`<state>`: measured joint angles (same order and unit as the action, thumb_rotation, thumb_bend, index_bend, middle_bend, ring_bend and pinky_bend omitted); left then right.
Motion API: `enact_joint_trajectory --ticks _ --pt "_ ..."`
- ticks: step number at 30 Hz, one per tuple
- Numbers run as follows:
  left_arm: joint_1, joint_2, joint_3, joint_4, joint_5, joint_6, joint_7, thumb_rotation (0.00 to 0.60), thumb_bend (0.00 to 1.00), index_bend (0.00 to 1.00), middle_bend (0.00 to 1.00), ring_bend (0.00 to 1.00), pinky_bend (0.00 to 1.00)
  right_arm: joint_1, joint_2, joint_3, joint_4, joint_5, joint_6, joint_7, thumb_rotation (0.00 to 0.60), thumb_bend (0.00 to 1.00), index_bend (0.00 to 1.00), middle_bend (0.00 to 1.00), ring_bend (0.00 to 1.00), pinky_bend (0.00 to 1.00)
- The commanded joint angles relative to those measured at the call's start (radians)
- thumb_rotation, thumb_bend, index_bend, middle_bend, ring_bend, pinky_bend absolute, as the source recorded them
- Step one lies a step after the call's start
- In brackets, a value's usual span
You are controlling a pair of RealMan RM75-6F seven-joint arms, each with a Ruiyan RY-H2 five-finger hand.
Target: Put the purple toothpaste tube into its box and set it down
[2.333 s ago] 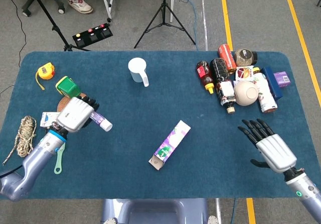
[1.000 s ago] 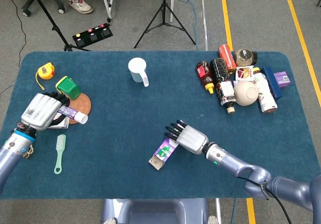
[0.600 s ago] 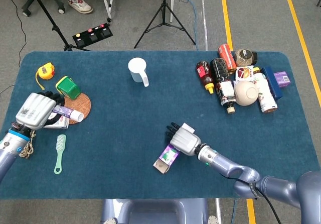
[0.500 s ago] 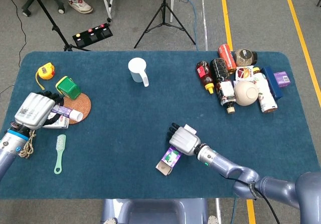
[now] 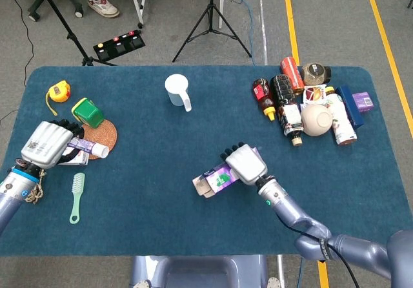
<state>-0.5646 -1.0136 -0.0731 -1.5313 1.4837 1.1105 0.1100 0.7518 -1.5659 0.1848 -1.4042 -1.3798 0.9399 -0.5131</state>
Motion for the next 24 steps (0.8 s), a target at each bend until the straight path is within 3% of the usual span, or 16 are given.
enact_joint_trajectory --ticks 1,6,12,18,24 --pt "-0.009 0.001 -0.001 -0.044 0.011 -0.006 0.047 0.6 0.36 0.58 0.5 0.4 0.58 -0.036 -0.004 0.066 -0.096 0.211 0.059 -0.201 0.6 0.44 0.56 0.65 0.66 0.63" --pt "-0.027 -0.003 -0.013 -0.141 0.005 -0.017 0.168 0.6 0.36 0.59 0.5 0.4 0.58 -0.03 -0.013 0.103 -0.179 0.397 0.126 -0.345 0.6 0.45 0.57 0.67 0.71 0.69" --pt "-0.068 -0.035 -0.049 -0.228 -0.089 -0.065 0.338 0.6 0.36 0.58 0.5 0.4 0.59 -0.007 -0.026 0.134 -0.256 0.57 0.205 -0.452 0.6 0.46 0.58 0.67 0.72 0.71" --pt "-0.137 -0.102 -0.09 -0.294 -0.317 -0.124 0.569 0.6 0.36 0.58 0.5 0.4 0.6 0.026 -0.045 0.144 -0.294 0.64 0.289 -0.524 0.6 0.46 0.59 0.69 0.72 0.73" --pt "-0.232 -0.198 -0.119 -0.348 -0.568 -0.098 0.784 0.6 0.36 0.58 0.5 0.4 0.6 0.048 -0.081 0.147 -0.301 0.671 0.362 -0.545 0.6 0.48 0.6 0.69 0.73 0.74"
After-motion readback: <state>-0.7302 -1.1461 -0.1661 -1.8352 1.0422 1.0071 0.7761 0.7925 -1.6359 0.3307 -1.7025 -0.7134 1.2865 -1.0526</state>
